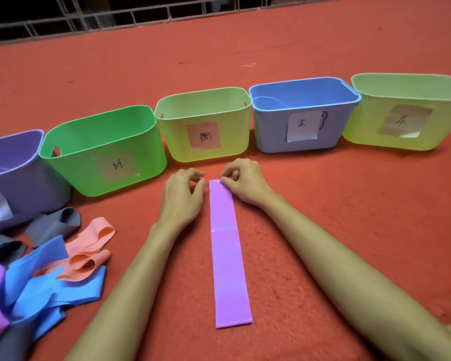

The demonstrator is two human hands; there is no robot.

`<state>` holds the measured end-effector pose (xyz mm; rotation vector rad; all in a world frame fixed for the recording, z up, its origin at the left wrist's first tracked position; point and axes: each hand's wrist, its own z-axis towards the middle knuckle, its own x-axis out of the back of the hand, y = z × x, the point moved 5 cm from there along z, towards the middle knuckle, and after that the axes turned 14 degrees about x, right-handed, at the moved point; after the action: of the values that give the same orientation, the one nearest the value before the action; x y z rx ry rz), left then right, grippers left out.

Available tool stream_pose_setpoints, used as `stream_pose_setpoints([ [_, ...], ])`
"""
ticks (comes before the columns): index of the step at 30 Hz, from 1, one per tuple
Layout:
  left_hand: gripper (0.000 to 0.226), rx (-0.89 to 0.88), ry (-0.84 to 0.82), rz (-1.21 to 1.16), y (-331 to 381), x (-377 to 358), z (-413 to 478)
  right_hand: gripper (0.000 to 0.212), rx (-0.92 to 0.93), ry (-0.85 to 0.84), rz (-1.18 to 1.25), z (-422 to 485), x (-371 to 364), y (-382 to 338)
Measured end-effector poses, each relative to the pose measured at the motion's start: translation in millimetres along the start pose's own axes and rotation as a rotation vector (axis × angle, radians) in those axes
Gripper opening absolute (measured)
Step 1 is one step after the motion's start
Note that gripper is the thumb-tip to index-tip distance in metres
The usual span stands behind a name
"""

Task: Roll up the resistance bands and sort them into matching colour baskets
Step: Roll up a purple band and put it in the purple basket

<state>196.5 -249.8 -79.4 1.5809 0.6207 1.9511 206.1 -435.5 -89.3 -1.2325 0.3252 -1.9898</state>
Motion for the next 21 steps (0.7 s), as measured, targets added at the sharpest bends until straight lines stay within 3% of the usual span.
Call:
stream_pose_setpoints([
  [10,0.011,-0.002,-0.021,0.038,-1.2,-23.0,20.1,0.010,0.012,-0.004,-0.083,2.6,-2.2,2.2],
  [16,0.002,0.122,-0.041,-0.103,-8.2,-21.5,25.5,0.008,0.009,0.005,-0.127,1.1,-3.3,-3.0],
  [21,0.010,0.192,-0.045,-0.131,-9.9,-22.4,27.6,0.009,-0.045,0.028,-0.054,0.5,-0.4,-1.2],
])
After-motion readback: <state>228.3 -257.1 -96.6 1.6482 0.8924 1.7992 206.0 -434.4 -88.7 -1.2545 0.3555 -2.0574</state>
